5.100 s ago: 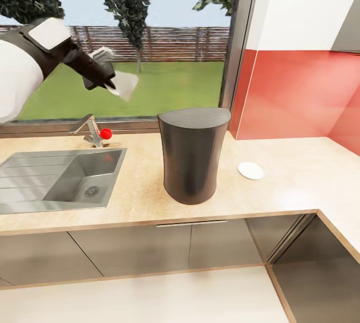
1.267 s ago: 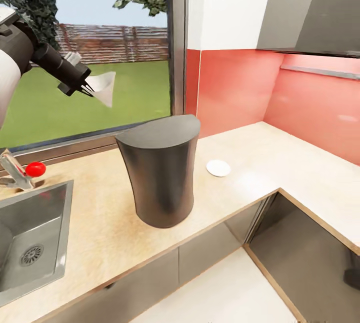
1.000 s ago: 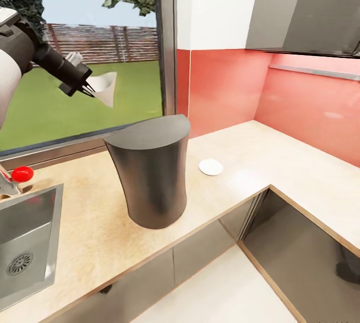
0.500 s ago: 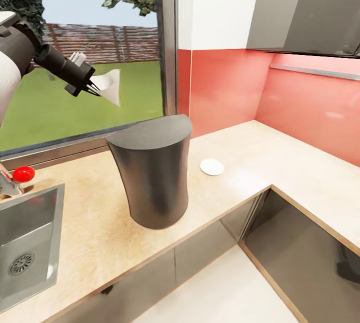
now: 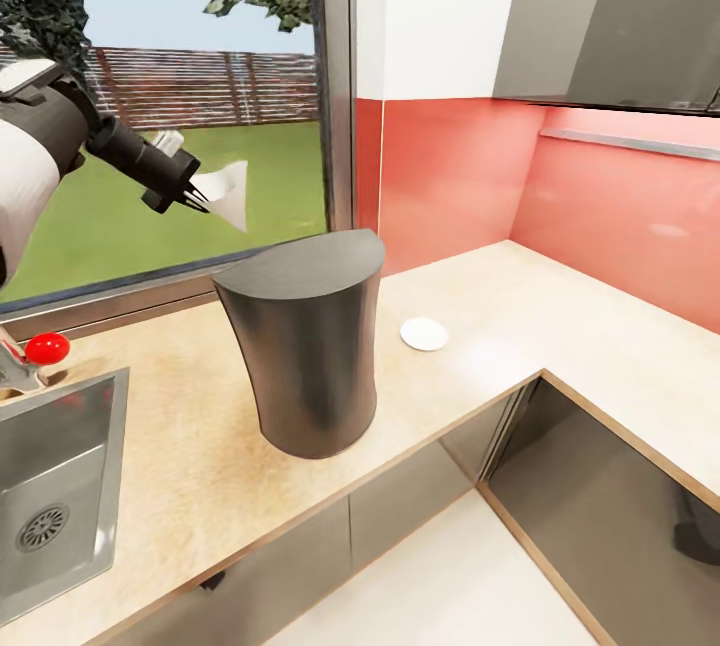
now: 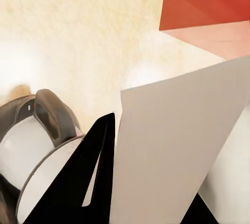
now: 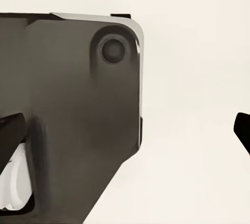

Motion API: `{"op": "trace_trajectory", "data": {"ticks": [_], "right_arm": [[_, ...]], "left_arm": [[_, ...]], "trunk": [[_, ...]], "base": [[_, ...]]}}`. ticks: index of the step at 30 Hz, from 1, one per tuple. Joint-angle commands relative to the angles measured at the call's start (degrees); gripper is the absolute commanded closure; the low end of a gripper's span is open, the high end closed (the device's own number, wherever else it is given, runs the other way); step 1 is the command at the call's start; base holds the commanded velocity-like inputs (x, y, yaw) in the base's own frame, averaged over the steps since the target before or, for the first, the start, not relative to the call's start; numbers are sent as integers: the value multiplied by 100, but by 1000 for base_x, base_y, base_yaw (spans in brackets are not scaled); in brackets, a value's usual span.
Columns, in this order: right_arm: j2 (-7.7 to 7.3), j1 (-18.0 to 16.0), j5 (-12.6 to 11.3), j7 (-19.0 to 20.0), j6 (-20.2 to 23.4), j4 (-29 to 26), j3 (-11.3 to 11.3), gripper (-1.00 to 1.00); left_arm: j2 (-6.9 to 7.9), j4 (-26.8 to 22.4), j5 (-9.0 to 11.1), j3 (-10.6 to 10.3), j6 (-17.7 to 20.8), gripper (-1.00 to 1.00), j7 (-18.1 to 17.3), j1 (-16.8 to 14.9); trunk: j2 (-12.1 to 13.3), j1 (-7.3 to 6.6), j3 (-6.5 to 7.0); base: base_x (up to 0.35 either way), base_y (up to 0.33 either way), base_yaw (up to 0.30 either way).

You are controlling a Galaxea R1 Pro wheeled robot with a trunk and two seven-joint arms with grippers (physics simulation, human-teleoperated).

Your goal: Set up a coffee station on the kitchen countertop: keep the coffee maker on the countertop, move the bottle of coffee from the kitchen shelf to the counter next to the coffee maker, place a paper coffee filter on top of the coffee maker, put the saucer next to the coffee maker with the coffee cup on the saucer, and place the electric kettle next to the coffee maker.

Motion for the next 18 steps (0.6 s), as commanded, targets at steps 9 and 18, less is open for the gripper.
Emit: {"op": "trace_trajectory", "data": {"ticks": [9,18], "right_arm": [[-2,-2,45,1,-14,-1,-42,-100],[-2,-2,47,1,-14,-1,-41,-100]], "left_arm": [[81,286,123,68,101,100,39,-6],[372,577,160,310,116,100,49,-81]], "trunk": [[-11,3,-11],[-11,3,-11]], "base": [[0,0,0],[0,0,0]]}}
